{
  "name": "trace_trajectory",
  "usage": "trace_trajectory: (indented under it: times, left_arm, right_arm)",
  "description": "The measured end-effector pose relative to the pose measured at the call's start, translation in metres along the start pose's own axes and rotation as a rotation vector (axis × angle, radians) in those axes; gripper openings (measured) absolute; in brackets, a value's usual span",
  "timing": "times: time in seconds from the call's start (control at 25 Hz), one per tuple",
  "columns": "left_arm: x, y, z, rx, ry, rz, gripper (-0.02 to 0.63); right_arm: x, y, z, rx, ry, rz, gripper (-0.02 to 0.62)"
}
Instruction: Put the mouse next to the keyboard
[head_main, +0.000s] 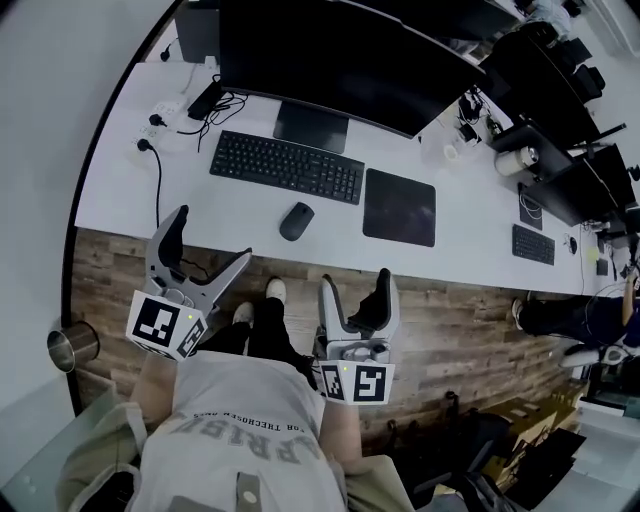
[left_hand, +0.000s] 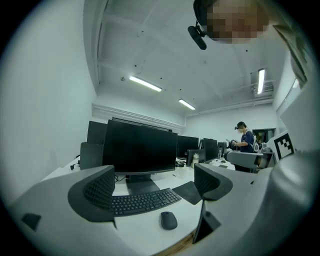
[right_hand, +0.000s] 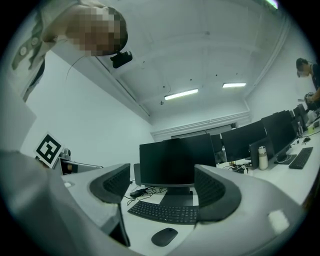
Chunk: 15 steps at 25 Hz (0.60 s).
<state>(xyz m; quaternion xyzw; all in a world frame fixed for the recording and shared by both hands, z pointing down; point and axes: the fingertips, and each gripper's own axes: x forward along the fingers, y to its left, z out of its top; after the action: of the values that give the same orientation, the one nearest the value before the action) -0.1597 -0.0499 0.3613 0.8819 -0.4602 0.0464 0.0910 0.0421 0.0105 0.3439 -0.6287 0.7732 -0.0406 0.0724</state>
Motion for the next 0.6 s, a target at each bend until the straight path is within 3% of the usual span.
trace_trajectory:
  times: [0.32,0.6]
  left_arm:
    - [0.067,0.003,0.007,0.032,0.022,0.062,0.474]
    - [0.099,0.025,-0.007,-0.001,0.057,0.102,0.474]
  right_arm:
    - [0.054,-0.054,0.000,0.047,0.003,0.044,0.393]
    - [0.093,-0.074,-0.031,0.123,0.070,0.043,0.393]
